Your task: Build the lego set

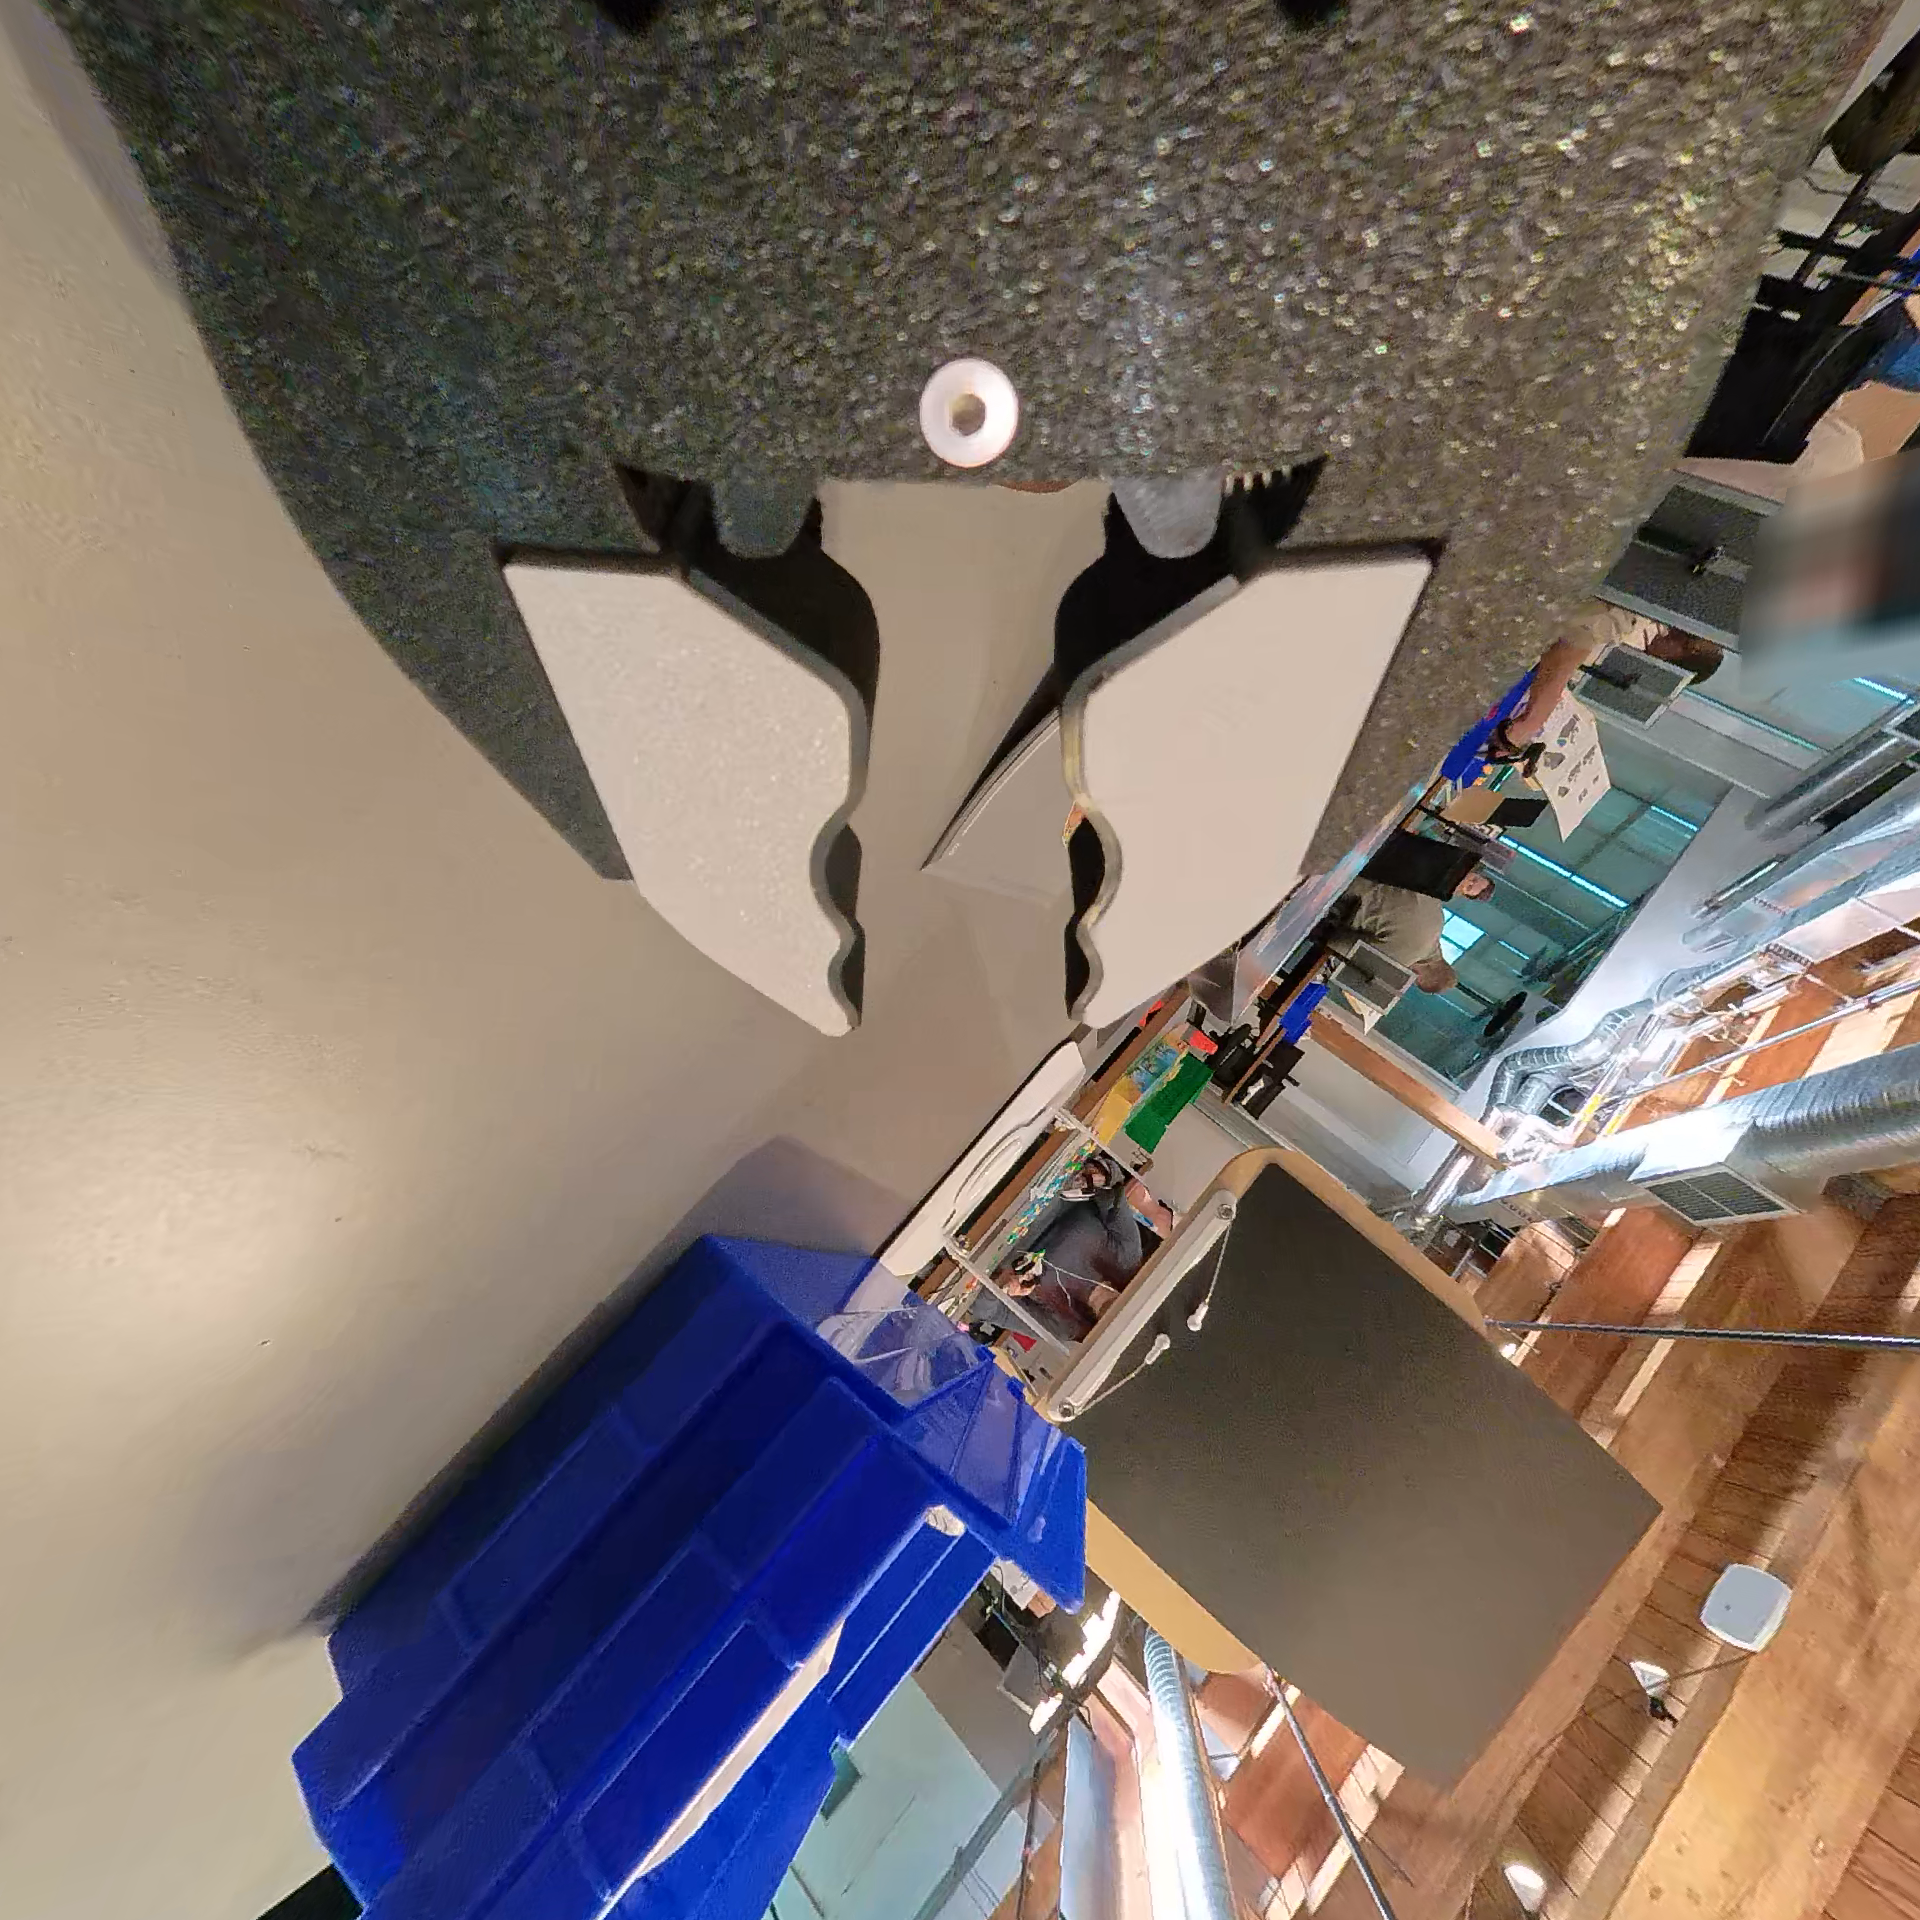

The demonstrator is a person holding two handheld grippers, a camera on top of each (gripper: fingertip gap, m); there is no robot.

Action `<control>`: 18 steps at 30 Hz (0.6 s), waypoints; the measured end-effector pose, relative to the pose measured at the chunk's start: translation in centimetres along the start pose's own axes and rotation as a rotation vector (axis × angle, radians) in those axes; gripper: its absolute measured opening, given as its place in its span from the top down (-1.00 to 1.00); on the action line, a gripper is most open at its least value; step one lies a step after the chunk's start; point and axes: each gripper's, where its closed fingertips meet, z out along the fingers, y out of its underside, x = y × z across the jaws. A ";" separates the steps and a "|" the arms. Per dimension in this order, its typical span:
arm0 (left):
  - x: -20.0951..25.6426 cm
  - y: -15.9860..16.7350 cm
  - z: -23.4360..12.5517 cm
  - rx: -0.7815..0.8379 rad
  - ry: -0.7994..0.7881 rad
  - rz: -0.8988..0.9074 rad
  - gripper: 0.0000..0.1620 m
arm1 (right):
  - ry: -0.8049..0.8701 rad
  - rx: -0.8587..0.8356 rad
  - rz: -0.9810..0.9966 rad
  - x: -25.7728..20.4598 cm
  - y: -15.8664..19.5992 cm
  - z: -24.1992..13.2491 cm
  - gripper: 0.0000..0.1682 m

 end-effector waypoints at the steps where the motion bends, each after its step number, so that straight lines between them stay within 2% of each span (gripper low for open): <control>1: 0.0 0.0 0.0 0.001 0.000 -0.001 0.54 | -0.026 -0.035 -0.018 -0.2 0.5 0.5 0.51; 3: 0.0 0.0 0.0 0.002 0.000 0.001 0.54 | -0.074 -0.079 -0.039 -0.6 1.0 1.3 0.50; 6: 0.0 0.0 0.0 0.003 -0.003 0.006 0.54 | -0.103 -0.104 -0.032 -0.5 1.3 2.2 0.59; 12: 0.1 -0.1 0.0 0.003 -0.007 0.013 0.55 | -0.147 -0.129 -0.010 -0.5 1.4 2.2 0.62; 18: 0.1 -0.1 0.0 0.004 -0.011 0.018 0.55 | -0.087 -0.129 0.034 0.4 1.2 1.3 0.63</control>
